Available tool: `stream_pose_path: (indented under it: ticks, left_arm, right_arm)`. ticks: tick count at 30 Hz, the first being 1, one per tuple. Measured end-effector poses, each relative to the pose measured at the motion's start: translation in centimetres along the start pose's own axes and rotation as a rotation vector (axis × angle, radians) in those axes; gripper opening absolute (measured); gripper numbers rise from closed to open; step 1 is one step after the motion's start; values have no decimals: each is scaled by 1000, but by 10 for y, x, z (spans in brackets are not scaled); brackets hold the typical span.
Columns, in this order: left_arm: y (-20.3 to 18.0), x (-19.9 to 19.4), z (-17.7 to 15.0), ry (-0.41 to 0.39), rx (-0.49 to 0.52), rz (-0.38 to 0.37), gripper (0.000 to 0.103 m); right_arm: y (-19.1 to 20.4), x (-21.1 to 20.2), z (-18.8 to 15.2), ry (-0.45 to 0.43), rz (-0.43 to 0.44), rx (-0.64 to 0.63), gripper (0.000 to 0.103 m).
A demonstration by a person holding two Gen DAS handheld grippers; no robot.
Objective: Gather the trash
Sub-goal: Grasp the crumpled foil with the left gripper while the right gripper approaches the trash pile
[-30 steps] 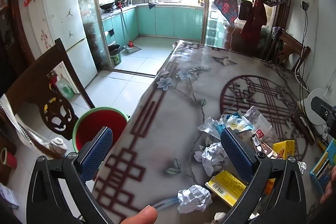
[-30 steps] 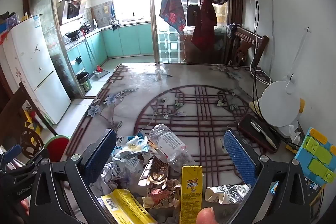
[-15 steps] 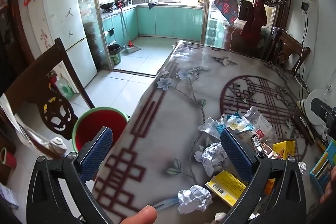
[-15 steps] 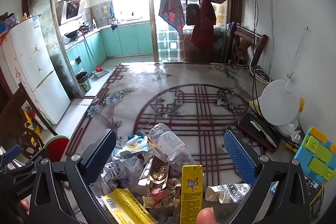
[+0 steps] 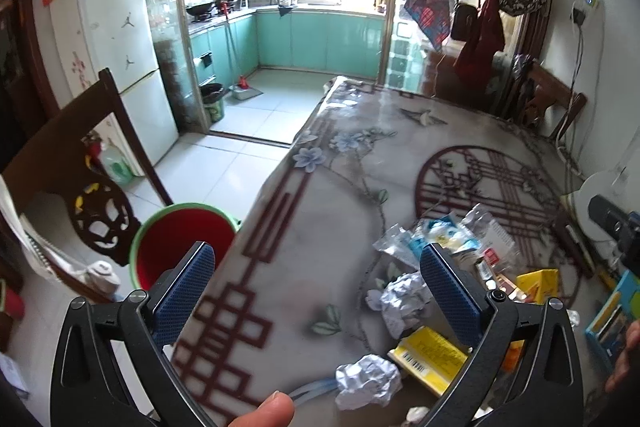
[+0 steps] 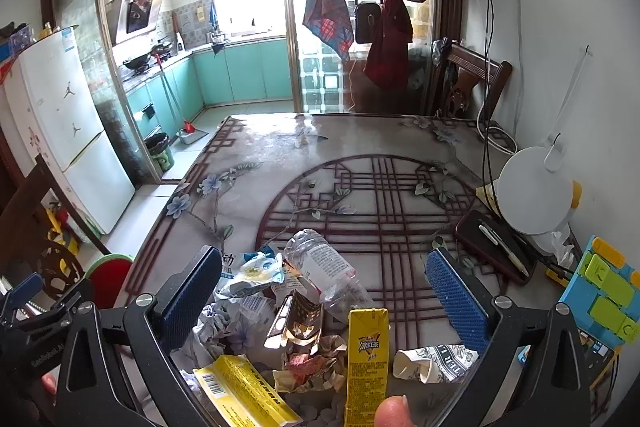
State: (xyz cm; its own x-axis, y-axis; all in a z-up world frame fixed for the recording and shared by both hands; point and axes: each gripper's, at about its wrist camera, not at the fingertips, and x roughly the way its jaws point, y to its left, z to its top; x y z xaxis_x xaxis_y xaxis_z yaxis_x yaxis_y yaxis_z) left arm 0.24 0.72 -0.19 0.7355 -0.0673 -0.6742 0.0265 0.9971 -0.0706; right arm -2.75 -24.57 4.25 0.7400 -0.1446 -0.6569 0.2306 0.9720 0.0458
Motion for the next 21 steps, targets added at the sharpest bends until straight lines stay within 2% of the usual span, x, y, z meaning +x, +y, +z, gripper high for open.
stream_pose_path:
  ticks: [6,8,10,12,15,18,21]
  left_arm:
    - [4,4,-1,5,-37,-51,103]
    - [7,8,-5,47,-64,-53,103]
    - [0,12,-10,87,12,-26,103]
    - [-5,11,-14,100,54,-41,103]
    - [-7,14,-27,201,110,-112,103]
    - [-8,28,-51,315,100,-212,103]
    - [-10,49,-76,404,99,-229,103]
  right_arm:
    - [-2,-3,-3,-19,18,-1,103]
    - [-3,-2,-3,-15,25,-20,103]
    - [-10,0,-5,1,69,26,103]
    - [-22,3,-9,32,124,87,103]
    - [-35,4,-13,44,96,98,103]
    - [-44,2,-14,41,90,57,103]
    - [-52,2,-13,45,73,56,103]
